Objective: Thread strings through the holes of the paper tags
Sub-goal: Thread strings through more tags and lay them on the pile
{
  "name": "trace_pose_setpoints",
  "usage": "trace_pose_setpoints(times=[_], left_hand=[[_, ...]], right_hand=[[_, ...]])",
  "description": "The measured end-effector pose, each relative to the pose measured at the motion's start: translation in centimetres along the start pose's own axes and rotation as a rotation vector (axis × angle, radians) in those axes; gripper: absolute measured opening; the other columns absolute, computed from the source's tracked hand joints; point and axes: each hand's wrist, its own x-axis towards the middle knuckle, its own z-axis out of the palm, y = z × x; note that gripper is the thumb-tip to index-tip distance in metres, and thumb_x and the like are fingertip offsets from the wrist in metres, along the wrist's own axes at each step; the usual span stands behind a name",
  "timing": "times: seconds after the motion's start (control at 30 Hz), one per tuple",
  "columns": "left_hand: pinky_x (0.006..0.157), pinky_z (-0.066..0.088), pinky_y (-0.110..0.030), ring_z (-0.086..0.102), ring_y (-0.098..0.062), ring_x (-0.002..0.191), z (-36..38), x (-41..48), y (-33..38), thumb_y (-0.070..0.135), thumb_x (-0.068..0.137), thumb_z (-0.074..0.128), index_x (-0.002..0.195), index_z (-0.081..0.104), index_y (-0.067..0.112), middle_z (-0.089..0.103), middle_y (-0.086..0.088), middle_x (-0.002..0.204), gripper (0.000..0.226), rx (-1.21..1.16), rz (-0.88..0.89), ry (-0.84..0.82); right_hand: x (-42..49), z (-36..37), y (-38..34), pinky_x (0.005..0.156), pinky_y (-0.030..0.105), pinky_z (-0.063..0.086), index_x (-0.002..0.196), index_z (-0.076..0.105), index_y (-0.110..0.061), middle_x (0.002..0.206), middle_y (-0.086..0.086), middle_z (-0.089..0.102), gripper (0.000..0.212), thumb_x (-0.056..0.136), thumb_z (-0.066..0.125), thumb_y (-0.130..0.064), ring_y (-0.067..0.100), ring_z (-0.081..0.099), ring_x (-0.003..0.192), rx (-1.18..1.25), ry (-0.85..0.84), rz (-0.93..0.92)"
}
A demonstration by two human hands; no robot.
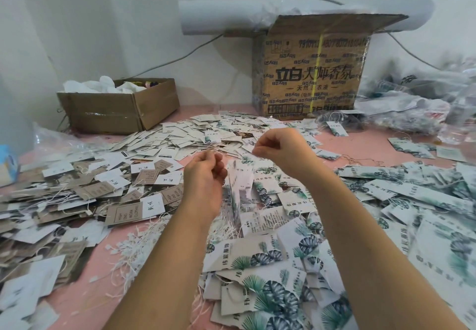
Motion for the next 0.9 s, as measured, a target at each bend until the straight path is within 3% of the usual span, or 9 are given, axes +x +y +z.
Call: trace_pose_setpoints(times=[0.13,0.23,0.4,0.53,0.67,0.8,0.9], left_hand=[[0.048,0.042,-0.016,0.046,-0.009,0.06,-0.5,0.4,0.5,0.003,0.098,0.039,0.085,0.052,0.004,0.056,-0.007,0.078,0.019,-0.123,-0.057,0.037],[0.045,0.041,-0.015,0.046,-0.008,0.059,-0.6,0.4,0.8,0.002,0.097,0.039,0.091,0.051,0.002,0.062,-0.009,0.081,0.013,-0.194,-0.094,-0.005],[0.039,0.038,-0.016,0.047,-0.008,0.045,-0.7,0.6,0.9,0.002,0.097,0.038,0.084,0.048,0.005,0.053,-0.002,0.061,0.016,-0.258,-0.088,0.012],[0.04,0.04,-0.015,0.048,-0.006,0.044,-0.7,0.5,0.9,0.005,0.096,0.043,0.083,0.05,0.007,0.051,-0.001,0.061,0.015,-0.205,-0.067,0.041],[0.049,0.047,-0.015,0.055,-0.008,0.053,-0.7,0.1,0.8,0.003,0.091,0.053,0.085,0.06,0.007,0.061,-0.002,0.062,0.01,-0.113,-0.026,-0.003],[0.052,0.05,-0.016,0.06,-0.007,0.054,-0.5,-0.2,0.8,0.0,0.088,0.054,0.089,0.062,0.009,0.066,-0.001,0.062,0.012,-0.019,0.032,-0.072],[0.048,0.047,-0.017,0.057,-0.006,0.051,-0.3,-0.3,0.7,-0.002,0.09,0.051,0.088,0.061,0.01,0.065,0.0,0.06,0.016,0.057,0.079,-0.114]], right_hand=[[0.0,-0.9,1.0,0.043,0.01,0.035,0.075,0.066,-0.011,0.055,-0.007,0.054,0.009,0.083,0.068,-0.015,0.004,0.042,0.046,0.039,0.046,0.068],[0.0,-1.1,1.4,0.04,0.014,0.036,0.08,0.068,-0.005,0.053,-0.005,0.054,0.009,0.086,0.064,-0.01,0.006,0.042,0.043,0.101,0.058,0.11],[0.0,-1.4,2.0,0.042,0.018,0.04,0.074,0.064,-0.011,0.06,-0.001,0.058,0.014,0.087,0.061,-0.006,0.006,0.048,0.046,0.151,0.048,0.202],[0.0,-1.8,2.4,0.044,0.017,0.046,0.069,0.063,-0.012,0.059,0.002,0.059,0.017,0.084,0.065,-0.004,0.004,0.051,0.042,0.247,0.111,0.213],[0.0,-1.8,2.1,0.045,0.019,0.048,0.071,0.066,-0.009,0.057,0.002,0.06,0.012,0.082,0.067,-0.006,0.006,0.051,0.042,0.309,0.169,0.166],[-0.1,-1.6,1.4,0.039,0.016,0.038,0.067,0.064,-0.014,0.049,-0.004,0.053,0.019,0.086,0.064,-0.013,0.004,0.042,0.035,0.241,0.129,0.121],[-0.1,-1.3,0.8,0.044,0.014,0.042,0.079,0.067,-0.008,0.057,-0.001,0.056,0.014,0.089,0.058,-0.004,-0.001,0.047,0.04,0.256,0.085,0.069]])
